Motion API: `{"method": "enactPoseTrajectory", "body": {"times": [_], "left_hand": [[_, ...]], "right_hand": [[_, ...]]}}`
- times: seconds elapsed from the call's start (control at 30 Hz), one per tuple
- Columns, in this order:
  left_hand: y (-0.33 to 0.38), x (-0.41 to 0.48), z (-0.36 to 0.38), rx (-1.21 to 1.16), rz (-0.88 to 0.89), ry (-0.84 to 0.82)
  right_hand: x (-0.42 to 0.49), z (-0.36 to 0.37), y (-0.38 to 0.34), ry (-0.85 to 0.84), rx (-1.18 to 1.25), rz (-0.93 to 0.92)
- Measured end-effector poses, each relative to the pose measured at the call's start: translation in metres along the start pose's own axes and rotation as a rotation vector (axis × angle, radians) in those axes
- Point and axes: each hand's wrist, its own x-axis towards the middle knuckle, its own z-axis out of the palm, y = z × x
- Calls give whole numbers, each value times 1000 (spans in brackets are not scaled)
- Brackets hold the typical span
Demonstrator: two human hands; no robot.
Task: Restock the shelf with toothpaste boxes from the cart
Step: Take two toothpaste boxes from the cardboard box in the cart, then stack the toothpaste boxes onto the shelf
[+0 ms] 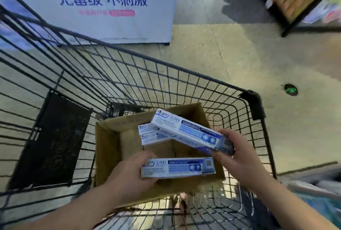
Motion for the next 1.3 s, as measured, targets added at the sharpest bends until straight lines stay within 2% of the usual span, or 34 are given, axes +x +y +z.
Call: {"method": "enactPoseTrajectory", "body": {"times": [0.2, 0.5, 0.6, 0.8, 1.0, 1.3], "left_hand": [[38, -61, -35, 70, 203, 4], [107, -143, -42, 22, 463, -154], [138, -170, -26, -6, 556, -273], [202, -223, 31, 20, 751, -456], [243, -297, 119, 39, 894, -654], [265, -501, 280, 208, 1047, -958]], "right_hand": [[-93, -28, -35, 226, 54, 64], [-260, -67, -75, 563, 122, 124], [-327, -79, -76, 682, 125, 198], [-471, -90, -70, 883, 89, 369], [-629, -65, -56, 1104, 159, 533], [-905, 24, -49, 1388, 234, 666]]}}
